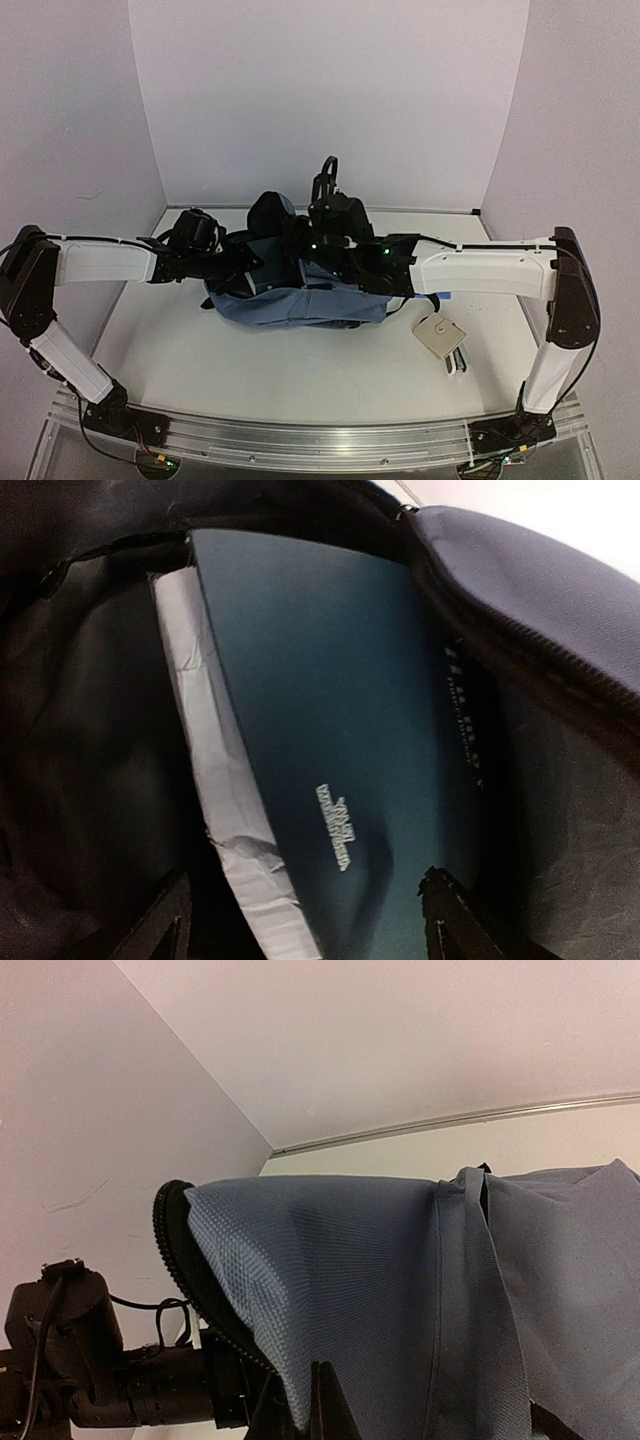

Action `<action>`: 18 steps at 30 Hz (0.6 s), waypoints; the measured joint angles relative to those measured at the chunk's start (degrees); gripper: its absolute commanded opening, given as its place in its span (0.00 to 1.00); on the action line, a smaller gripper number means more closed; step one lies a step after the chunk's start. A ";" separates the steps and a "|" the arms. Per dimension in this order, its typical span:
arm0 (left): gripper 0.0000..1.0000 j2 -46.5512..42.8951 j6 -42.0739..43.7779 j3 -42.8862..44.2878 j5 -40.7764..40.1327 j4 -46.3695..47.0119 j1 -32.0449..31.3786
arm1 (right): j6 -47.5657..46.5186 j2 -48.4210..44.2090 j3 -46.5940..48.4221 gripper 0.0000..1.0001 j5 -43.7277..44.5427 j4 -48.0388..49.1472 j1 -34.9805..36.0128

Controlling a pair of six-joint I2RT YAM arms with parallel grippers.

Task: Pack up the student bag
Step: Place the book in the student bag.

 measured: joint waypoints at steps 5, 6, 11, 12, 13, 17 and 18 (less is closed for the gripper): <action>0.53 1.73 -0.41 -0.47 1.62 0.89 -0.08 | 0.11 0.02 0.00 0.00 -0.04 0.00 0.00; 0.50 2.49 -0.70 -0.28 2.03 1.45 -0.16 | 0.11 0.02 -0.02 0.00 -0.04 0.00 0.00; 0.45 7.64 -1.12 4.19 3.28 2.56 -1.78 | 0.26 0.02 -0.26 0.00 -0.11 0.22 0.00; 0.44 8.85 -1.08 5.60 3.47 2.62 -2.35 | 0.32 0.03 -0.26 0.00 -0.16 0.27 0.02; 0.44 10.06 -1.02 7.03 3.57 2.64 -2.92 | 0.35 0.04 -0.26 0.00 -0.19 0.28 0.04; 0.43 13.83 -0.40 10.81 3.96 2.89 -4.03 | 0.35 0.45 -0.35 0.00 -0.17 0.37 0.08; 0.44 14.37 -0.25 11.36 3.97 2.96 -4.18 | 0.35 0.62 -0.42 0.00 -0.17 0.39 0.07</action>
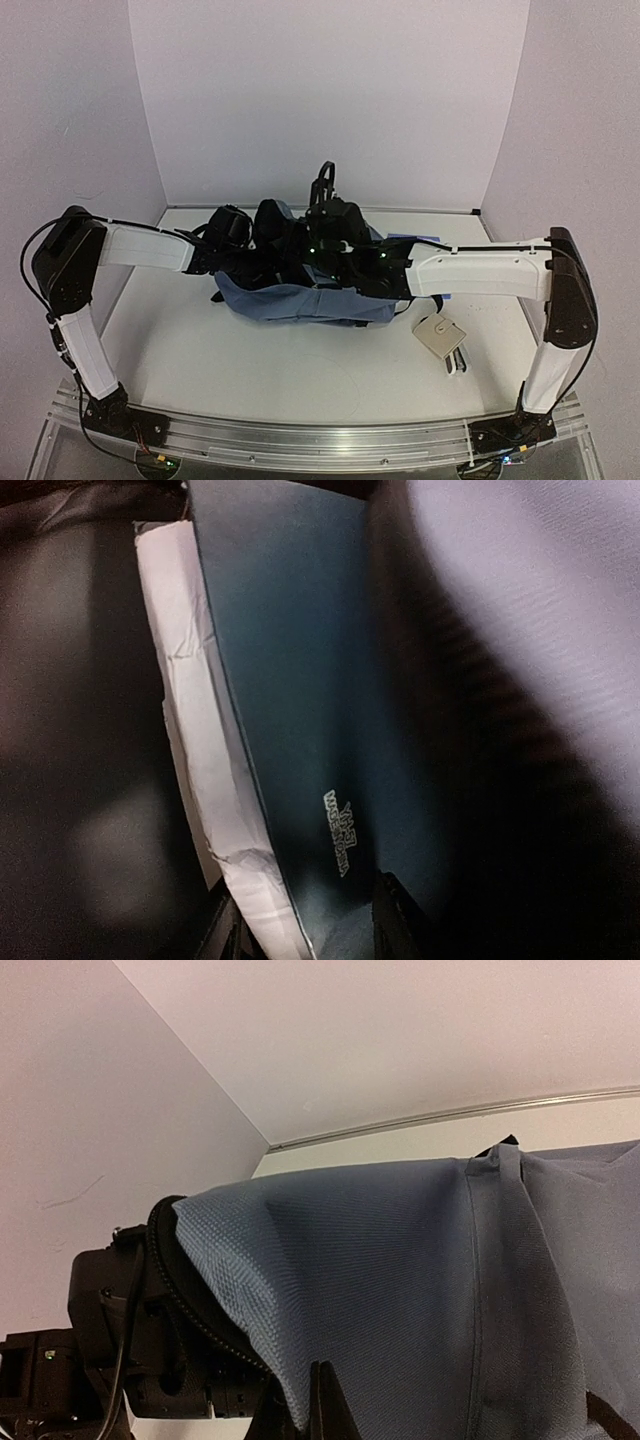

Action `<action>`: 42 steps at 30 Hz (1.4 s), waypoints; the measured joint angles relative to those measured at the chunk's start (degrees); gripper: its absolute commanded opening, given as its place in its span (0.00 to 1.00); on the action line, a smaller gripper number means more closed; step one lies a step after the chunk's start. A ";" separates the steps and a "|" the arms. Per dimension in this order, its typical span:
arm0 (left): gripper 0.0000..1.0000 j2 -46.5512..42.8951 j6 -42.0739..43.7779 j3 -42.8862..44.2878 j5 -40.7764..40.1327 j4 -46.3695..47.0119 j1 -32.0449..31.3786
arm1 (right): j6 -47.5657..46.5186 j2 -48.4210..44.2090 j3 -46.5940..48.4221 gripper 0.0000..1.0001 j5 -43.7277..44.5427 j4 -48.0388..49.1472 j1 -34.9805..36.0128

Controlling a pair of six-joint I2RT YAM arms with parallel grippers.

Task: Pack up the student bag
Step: Place the book in the student bag, then adjust the student bag at the center of the board.

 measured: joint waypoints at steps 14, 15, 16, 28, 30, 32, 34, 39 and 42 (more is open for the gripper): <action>0.75 -16.47 3.92 -6.81 -9.87 -9.08 0.44 | -0.64 -0.57 -3.39 0.80 -2.34 0.77 0.17; 0.77 -19.38 3.95 -8.22 -10.77 -10.08 0.97 | -1.02 -1.38 -4.46 0.85 -2.41 0.35 0.18; 0.79 -22.05 3.94 -9.57 -11.51 -11.07 1.63 | -1.20 -2.24 -5.42 0.90 -2.43 -0.20 0.20; 0.98 -45.17 5.75 -15.00 -13.33 -26.04 13.18 | -2.81 -23.27 -15.83 0.93 1.04 -11.08 -8.86; 0.98 -43.76 6.90 -13.77 -11.94 -27.07 13.74 | -2.62 -24.89 -18.54 0.87 -1.69 -11.94 -15.65; 0.98 -41.64 7.89 -13.09 -10.25 -27.35 14.38 | -2.71 -25.21 -21.18 0.84 -5.26 -12.68 -22.89; 0.98 -38.84 8.79 -12.80 -8.31 -27.27 15.24 | -3.27 -24.78 -23.67 0.81 -9.58 -13.95 -29.90; 0.95 -31.76 10.48 -12.80 -3.90 -25.85 17.32 | -6.21 -19.94 -25.12 0.74 -23.12 -14.40 -42.97; 0.93 -28.32 11.41 -12.75 -2.46 -24.93 18.17 | -8.00 -14.68 -24.35 0.71 -30.02 -13.92 -48.75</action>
